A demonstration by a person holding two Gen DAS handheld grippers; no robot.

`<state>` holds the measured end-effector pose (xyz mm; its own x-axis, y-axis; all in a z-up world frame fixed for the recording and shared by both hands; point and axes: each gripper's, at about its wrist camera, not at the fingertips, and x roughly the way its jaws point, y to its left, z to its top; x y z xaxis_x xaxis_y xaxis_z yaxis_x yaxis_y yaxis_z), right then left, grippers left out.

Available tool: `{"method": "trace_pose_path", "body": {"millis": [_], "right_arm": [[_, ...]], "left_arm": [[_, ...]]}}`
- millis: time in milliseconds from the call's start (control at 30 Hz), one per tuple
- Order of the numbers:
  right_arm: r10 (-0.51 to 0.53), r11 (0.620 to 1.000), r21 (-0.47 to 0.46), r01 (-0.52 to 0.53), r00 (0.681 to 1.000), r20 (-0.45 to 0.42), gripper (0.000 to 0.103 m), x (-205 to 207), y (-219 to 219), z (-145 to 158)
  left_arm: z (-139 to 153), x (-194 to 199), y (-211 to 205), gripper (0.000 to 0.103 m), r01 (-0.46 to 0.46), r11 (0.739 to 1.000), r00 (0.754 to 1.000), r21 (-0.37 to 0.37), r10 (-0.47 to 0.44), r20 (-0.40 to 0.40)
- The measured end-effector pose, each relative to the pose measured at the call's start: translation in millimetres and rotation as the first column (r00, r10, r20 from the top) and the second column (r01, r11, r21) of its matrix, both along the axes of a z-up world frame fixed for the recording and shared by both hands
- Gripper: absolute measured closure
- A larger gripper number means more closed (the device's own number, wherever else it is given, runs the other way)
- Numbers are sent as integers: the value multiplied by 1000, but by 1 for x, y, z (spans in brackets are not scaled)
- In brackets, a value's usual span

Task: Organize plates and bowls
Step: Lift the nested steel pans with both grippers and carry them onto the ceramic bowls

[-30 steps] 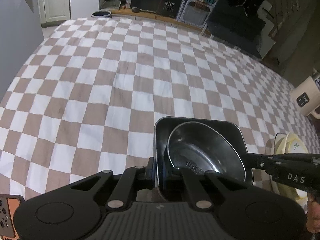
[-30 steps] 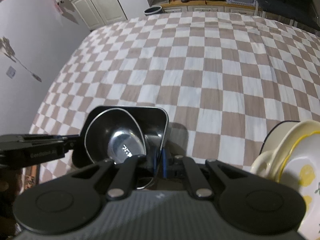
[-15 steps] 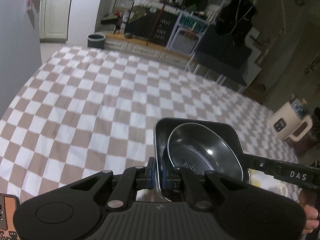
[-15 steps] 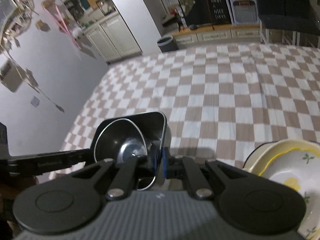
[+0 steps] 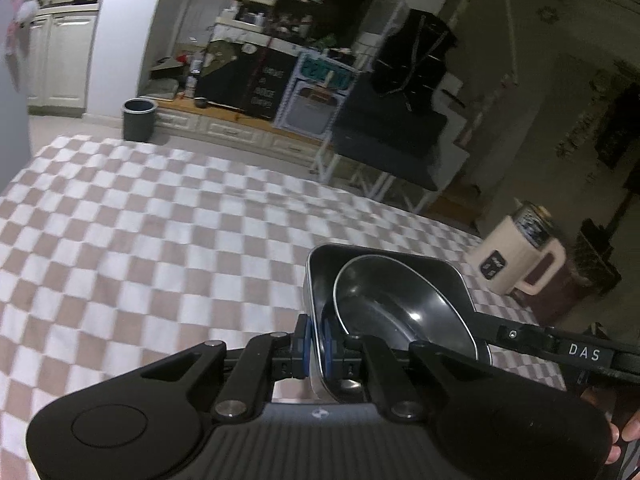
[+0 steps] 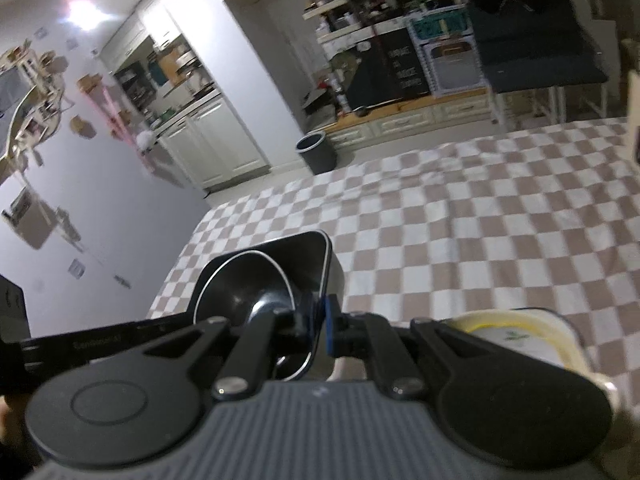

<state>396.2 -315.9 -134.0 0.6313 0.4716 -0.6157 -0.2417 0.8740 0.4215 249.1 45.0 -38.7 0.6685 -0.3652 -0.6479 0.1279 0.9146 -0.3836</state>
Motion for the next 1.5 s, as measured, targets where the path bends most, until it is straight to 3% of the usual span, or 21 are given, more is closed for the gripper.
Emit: {"method": "trace_pose_path", "body": {"millis": [300, 600, 933, 1300, 1500], "right_arm": [[-130, 991, -18, 130, 991, 5, 96, -14, -50, -1], [-206, 977, -70, 203, 978, -45, 96, -24, -71, -15], [-191, 967, -197, 164, 973, -130, 96, -20, -70, -37], [-186, 937, -329, 113, 962, -199, 96, -18, -59, -60], [-178, 939, -328, 101, 961, -214, 96, -18, -61, -64]], "left_arm": [[-2, 7, -65, 96, 120, 993, 993, 4, -120, 5], [-20, 16, -109, 96, 203, 977, 978, 67, -199, -61], [-51, 27, -127, 96, 268, 956, 954, 122, -245, -174], [-64, 28, -145, 96, 318, 932, 937, 176, -280, -207], [-66, 27, -145, 96, 328, 926, 932, 188, -285, -224]]}}
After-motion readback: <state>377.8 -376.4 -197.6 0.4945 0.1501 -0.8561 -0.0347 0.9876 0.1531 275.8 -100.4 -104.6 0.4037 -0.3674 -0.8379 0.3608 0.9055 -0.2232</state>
